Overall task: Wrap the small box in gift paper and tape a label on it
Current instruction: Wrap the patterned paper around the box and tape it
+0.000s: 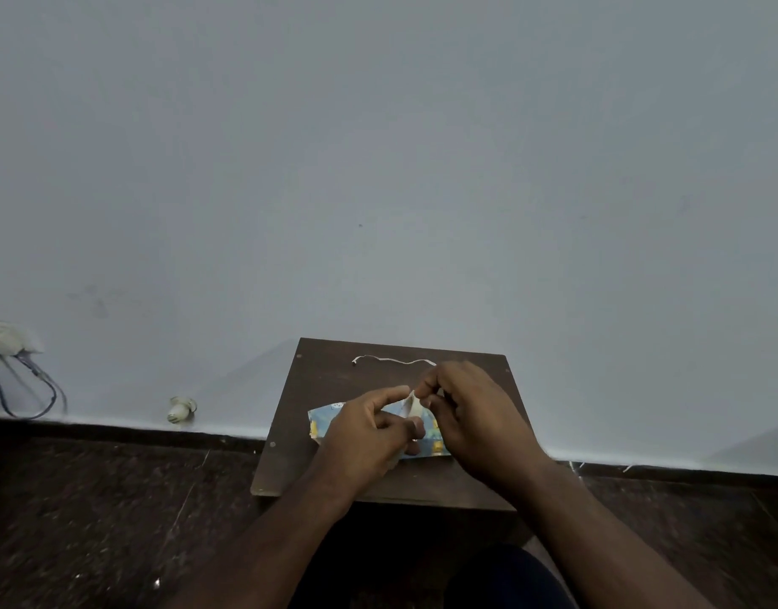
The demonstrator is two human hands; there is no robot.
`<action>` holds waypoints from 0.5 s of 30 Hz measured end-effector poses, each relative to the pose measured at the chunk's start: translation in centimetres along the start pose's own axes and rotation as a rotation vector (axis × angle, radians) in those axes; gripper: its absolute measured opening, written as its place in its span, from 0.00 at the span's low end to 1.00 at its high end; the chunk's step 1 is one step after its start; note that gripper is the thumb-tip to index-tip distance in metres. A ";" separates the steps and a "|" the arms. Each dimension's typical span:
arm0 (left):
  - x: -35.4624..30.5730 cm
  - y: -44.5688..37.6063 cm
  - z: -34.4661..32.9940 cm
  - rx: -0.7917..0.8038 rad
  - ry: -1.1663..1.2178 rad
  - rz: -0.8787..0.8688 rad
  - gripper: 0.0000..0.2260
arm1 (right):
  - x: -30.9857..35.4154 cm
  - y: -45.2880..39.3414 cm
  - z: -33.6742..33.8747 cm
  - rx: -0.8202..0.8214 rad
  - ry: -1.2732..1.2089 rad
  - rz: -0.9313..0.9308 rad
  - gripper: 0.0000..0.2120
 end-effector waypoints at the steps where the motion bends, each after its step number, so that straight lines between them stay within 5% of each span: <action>1: 0.1 0.2 -0.1 0.013 -0.006 -0.009 0.20 | -0.1 -0.1 0.0 0.009 0.003 -0.005 0.08; 15: -0.4 1.0 -0.4 0.066 0.103 -0.040 0.13 | -0.7 0.0 0.1 -0.119 0.079 0.025 0.13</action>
Point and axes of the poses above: each hand's wrist, its own y-axis away from the middle knuckle, its own z-axis out of the back of the hand, x = y × z, the point moved 6 cm from there along -y, towards the middle knuckle, and after that the axes turned 8 degrees about x, right-handed, at the moved point
